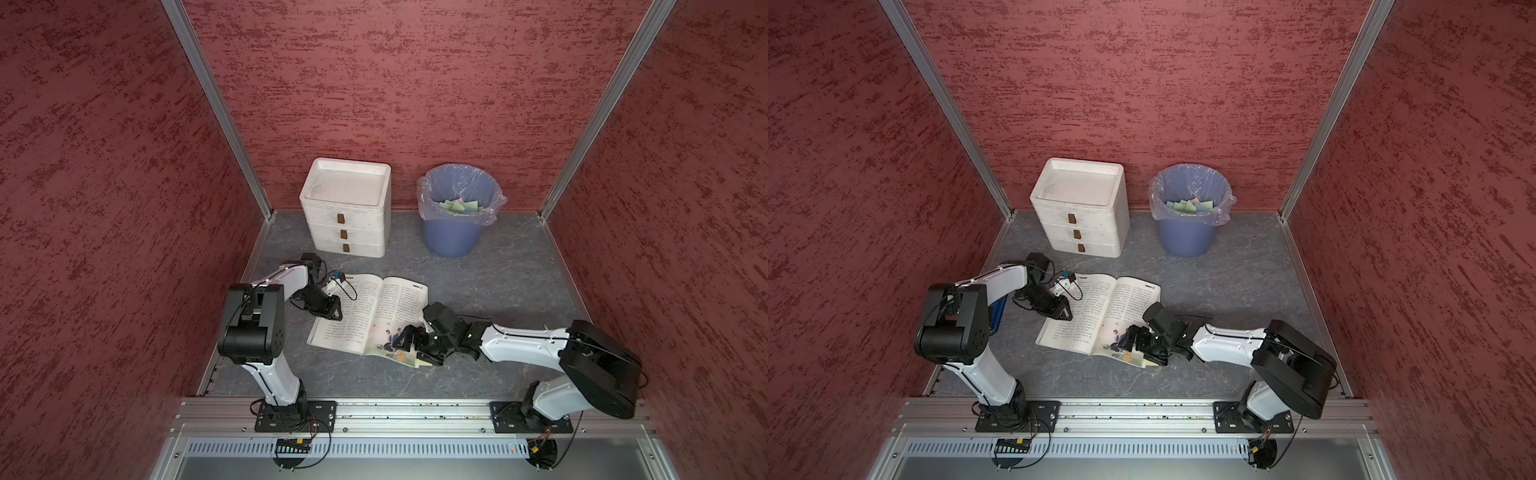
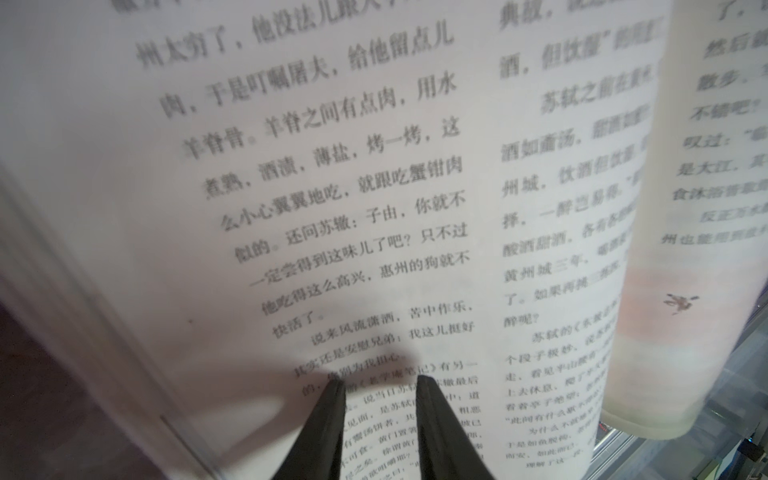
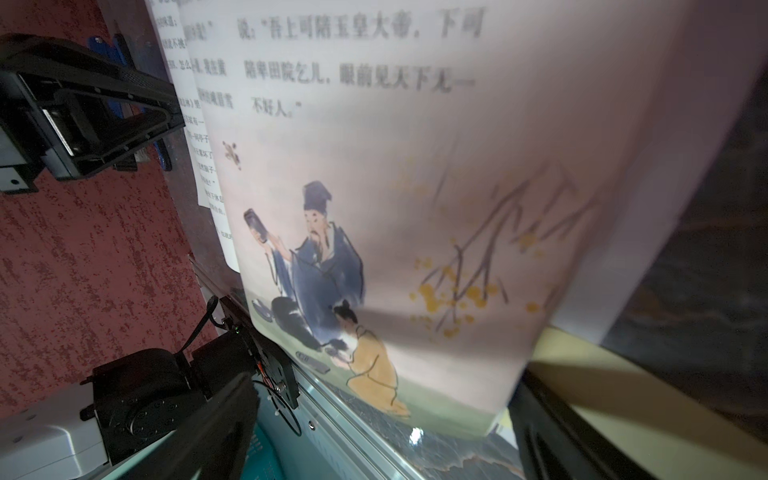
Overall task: Peel off the used sticky note
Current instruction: Turn the page of the book at the center of the board.
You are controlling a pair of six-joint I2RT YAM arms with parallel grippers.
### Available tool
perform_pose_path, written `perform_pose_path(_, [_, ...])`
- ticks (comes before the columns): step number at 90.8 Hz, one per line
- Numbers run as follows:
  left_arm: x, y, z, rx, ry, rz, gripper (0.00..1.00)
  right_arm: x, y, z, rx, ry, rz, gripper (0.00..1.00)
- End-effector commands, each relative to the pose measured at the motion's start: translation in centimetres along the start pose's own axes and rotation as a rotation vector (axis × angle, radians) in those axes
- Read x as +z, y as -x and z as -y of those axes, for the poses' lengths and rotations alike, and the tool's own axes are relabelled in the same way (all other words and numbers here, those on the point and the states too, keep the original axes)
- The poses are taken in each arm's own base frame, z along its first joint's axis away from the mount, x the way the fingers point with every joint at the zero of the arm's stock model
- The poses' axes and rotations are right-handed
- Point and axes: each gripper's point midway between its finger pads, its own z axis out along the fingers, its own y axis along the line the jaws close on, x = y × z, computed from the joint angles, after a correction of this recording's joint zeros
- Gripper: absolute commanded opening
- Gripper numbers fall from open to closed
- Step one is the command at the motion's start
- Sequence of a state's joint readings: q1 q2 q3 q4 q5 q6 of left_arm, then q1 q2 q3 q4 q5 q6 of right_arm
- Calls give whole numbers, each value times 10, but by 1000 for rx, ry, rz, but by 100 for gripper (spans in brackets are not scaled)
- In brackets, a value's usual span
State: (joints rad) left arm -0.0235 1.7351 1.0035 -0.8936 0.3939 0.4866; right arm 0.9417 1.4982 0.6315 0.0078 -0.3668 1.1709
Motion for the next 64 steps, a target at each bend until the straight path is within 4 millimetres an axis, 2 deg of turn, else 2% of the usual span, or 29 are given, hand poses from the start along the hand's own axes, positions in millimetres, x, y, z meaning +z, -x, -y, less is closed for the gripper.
perform_pose_path(1, [12, -10, 6, 14, -20, -47, 32, 2, 1, -14, -39, 15, -7, 98])
perform_pose_path(18, [11, -9, 7, 18, -21, -43, 31, -3, 6, -39, -83, 57, -1, 98])
perform_pose_path(34, [11, -9, 9, 20, -26, -42, 31, 0, 9, -51, -110, 76, -6, 98])
perform_pose_path(49, [10, -8, 10, 25, -34, -36, 31, 0, 15, -72, -152, 107, -1, 98])
perform_pose_path(64, [2, -5, 13, 14, -72, -4, 31, 1, 19, -92, -182, 138, -4, 98])
